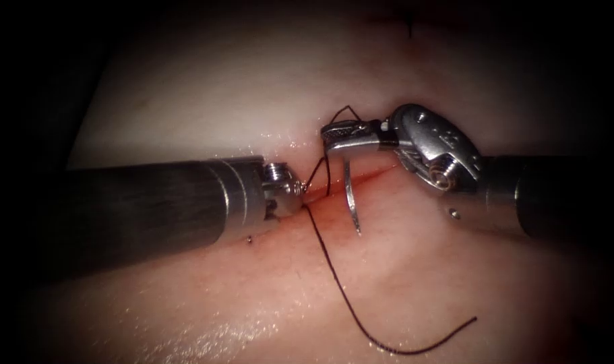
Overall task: Wound Closure
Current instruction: Widen wound opening with left hand
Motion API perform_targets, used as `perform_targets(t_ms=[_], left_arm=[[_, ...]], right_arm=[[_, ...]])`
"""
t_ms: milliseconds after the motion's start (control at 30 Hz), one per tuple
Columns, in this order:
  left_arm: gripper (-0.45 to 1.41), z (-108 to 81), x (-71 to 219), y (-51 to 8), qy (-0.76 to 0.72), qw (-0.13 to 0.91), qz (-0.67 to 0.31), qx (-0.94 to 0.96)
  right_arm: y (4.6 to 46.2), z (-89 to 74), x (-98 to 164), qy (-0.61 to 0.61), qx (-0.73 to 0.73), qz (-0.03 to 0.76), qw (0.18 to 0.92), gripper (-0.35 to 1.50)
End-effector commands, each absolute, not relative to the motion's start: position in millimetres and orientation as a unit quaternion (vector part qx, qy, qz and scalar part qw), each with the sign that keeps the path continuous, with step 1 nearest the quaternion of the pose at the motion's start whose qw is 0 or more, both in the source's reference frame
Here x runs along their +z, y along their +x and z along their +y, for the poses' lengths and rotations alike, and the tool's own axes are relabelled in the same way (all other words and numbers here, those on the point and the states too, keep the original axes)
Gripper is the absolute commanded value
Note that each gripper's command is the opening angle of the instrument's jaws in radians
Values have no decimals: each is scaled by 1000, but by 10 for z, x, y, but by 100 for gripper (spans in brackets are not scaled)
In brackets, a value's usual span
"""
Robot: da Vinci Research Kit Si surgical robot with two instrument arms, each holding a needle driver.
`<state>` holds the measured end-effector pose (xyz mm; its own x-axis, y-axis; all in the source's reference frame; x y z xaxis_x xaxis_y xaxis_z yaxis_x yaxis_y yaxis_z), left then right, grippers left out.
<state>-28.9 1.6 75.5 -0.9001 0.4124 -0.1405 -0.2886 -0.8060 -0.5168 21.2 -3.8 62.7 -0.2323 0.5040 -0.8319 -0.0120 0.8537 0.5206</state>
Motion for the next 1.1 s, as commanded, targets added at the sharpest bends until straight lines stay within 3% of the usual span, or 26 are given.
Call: perform_targets(t_ms=[33, 133, 267, 567, 700, 767, 1100], left_arm=[[-8, 20, 760, -293, -123, 192, -248, 942], [12, 19, 760, -293, -124, 191, -248, 942], [20, 19, 760, -293, -126, 191, -252, 940], [61, 20, 760, -293, -127, 190, -252, 940], [64, 20, 759, -292, -127, 189, -253, 940], [79, 21, 759, -293, -127, 189, -253, 940], [81, 24, 757, -293, -127, 189, -255, 940]], right_arm=[[220, -30, 641, 145, 203, 759, 602, -35], [219, -24, 648, 125, 188, 763, 606, -35], [217, -19, 653, 111, 189, 766, 604, -35], [221, -17, 653, 88, 184, 772, 602, -35], [224, -18, 654, 75, 180, 774, 602, -35], [227, -19, 655, 65, 175, 776, 602, -35], [232, -33, 664, 32, 134, 762, 633, -35]])
